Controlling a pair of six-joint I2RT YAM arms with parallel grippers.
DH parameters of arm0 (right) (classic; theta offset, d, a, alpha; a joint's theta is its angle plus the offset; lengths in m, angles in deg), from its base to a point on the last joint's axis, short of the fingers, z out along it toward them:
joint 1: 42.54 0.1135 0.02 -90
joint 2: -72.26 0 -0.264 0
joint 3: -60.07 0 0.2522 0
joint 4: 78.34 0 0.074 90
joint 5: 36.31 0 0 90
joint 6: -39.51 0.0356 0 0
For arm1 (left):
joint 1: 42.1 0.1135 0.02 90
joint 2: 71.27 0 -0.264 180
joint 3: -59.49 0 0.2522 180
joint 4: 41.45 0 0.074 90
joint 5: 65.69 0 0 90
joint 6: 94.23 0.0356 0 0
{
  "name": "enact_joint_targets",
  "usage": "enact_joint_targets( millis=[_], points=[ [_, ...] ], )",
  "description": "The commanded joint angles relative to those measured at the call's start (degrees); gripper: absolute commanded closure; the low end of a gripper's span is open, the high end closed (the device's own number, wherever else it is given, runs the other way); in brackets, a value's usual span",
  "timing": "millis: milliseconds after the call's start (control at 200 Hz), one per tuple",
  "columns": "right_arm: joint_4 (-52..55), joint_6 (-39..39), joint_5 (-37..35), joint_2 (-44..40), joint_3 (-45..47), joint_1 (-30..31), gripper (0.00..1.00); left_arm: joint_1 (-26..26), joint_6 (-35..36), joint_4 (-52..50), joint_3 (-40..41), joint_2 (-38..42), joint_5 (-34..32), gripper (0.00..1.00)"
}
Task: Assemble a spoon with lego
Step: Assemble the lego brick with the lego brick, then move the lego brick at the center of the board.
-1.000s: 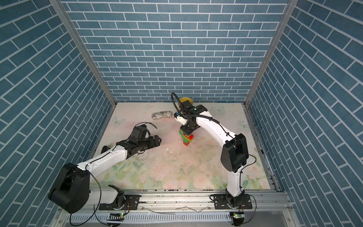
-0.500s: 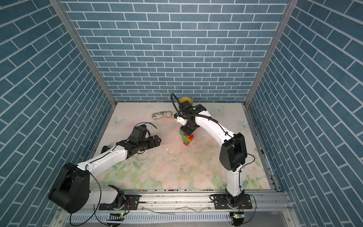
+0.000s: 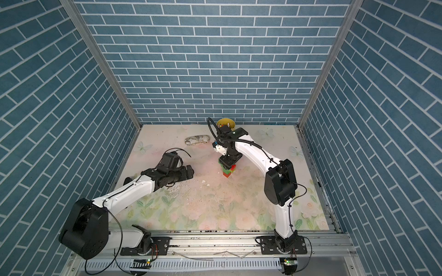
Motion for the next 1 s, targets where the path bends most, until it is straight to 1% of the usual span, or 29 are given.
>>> enact_joint_targets(
  millis=[0, 30, 130, 230, 305, 395, 500, 665, 705, 800, 930, 995],
  points=[
    [1.3, 1.0, -0.5, -3.2, -0.7, 0.3, 0.31, 0.5, 5.1, -12.9, -7.0, -1.3, -10.6, 0.03],
    [1.1, 1.0, -0.4, -3.8, -0.5, 0.4, 0.3, 1.2, 6.2, -15.1, -8.9, -2.3, -12.2, 0.03],
    [0.2, 1.0, 0.5, -6.3, 0.3, 0.5, 0.26, 4.9, 9.3, -19.6, -13.5, -6.1, -13.9, 0.03],
    [-0.3, 0.8, 0.5, -8.4, 0.9, 0.6, 0.24, 8.2, 12.3, -20.7, -17.1, -11.6, -15.8, 0.05],
    [-0.2, 0.6, -0.1, -9.6, 0.8, 0.6, 0.24, 10.7, 13.7, -20.0, -19.0, -15.9, -16.0, 0.05],
    [-0.3, 0.3, -0.5, -11.0, 0.6, 0.6, 0.23, 14.2, 14.8, -17.3, -20.5, -20.7, -13.1, 0.08],
    [-0.1, 0.2, -0.6, -12.3, 0.3, 0.6, 0.23, 16.6, 16.5, -13.3, -21.9, -24.6, -10.5, 0.1],
    [1.0, 0.1, -1.4, -12.9, -0.2, 0.6, 0.23, 19.8, 16.9, -8.7, -23.7, -29.8, -6.3, 0.14],
    [1.1, 0.1, -1.6, -12.9, -0.3, 0.6, 0.23, 20.6, 16.6, -8.1, -24.3, -31.0, -4.1, 0.16],
    [1.6, 0.1, -1.9, -13.0, -0.4, 0.6, 0.23, 21.6, 16.0, -6.5, -25.1, -32.8, -1.2, 0.21],
    [2.1, -0.1, -2.3, -13.1, -0.6, 0.5, 0.23, 21.8, 15.8, -7.7, -28.0, -35.7, -0.9, 0.29],
    [2.4, -0.1, -2.5, -13.2, -0.9, 0.5, 0.23, 21.8, 15.8, -10.2, -30.3, -37.7, -1.1, 0.37]
  ],
)
